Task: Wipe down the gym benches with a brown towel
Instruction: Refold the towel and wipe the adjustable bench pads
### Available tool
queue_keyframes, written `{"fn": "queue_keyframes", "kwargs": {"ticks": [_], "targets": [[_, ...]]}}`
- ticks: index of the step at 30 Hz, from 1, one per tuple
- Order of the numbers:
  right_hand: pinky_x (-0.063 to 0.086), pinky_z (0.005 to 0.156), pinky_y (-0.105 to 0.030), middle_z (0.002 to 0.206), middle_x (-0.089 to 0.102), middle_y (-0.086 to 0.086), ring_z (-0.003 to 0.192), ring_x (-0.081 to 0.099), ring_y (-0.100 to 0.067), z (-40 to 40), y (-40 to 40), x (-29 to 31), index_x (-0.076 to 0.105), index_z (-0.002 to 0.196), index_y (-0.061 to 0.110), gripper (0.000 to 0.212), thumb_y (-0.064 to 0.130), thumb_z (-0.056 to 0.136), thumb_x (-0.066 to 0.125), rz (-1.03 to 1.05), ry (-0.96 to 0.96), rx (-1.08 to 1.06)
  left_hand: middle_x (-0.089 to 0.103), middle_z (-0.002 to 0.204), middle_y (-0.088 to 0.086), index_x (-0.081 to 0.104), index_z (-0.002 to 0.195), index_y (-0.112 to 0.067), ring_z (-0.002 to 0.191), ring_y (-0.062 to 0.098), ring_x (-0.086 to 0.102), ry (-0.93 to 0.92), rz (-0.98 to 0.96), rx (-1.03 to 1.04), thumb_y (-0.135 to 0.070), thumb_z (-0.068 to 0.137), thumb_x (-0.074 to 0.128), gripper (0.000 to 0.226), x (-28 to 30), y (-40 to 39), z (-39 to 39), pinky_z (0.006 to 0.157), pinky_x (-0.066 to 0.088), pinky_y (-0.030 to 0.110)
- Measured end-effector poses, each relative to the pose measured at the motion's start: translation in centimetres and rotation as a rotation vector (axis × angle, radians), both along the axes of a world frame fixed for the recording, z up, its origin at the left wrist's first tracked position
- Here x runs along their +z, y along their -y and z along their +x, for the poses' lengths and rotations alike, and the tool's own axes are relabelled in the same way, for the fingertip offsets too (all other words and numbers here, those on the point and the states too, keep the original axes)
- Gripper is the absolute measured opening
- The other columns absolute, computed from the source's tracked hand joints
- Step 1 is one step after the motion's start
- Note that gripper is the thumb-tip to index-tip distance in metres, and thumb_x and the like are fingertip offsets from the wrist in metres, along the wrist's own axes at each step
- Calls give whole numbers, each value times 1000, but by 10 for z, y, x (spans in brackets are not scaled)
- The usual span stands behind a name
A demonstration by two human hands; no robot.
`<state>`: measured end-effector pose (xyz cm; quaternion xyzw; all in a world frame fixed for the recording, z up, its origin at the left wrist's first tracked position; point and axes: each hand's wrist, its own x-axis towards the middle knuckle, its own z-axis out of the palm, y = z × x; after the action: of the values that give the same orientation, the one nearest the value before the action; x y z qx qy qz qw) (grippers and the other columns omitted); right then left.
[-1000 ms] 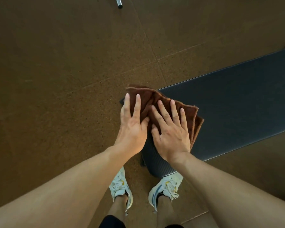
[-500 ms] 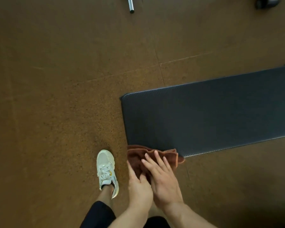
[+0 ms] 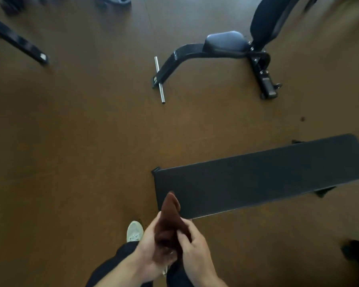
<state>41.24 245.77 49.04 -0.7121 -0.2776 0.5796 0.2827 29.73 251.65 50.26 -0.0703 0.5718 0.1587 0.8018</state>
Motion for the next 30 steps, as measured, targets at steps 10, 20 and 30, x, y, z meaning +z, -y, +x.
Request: {"fn": "queue_keyframes", "kwargs": {"ticks": [10,20,30], "targets": [[58,87,-28,99,74,21,99,69,-1,-37,-63,75,70,105,45,35,11,97,69,302,373,28,76,118,16,74,123,-17,120,34,67,-52,184,-353,-53,97,62,46,84,-88,-60,110,50,47],[60,87,-31,102,75,21,99,71,-2,-181,-169,80,72,112,39,34,9,94,74,319,465,-51,75,112,23,65,125,-4,107,36,73,-67,276,-228,-26,93,72,39,73,-204,-211,101,56,51],[51,101,-25,118,70,26,113,60,11,-260,-239,107,63,122,50,38,24,97,74,268,293,-63,65,83,13,45,73,-23,77,29,66,-56,735,-240,6,61,78,46,111,-283,-297,68,56,41]]}}
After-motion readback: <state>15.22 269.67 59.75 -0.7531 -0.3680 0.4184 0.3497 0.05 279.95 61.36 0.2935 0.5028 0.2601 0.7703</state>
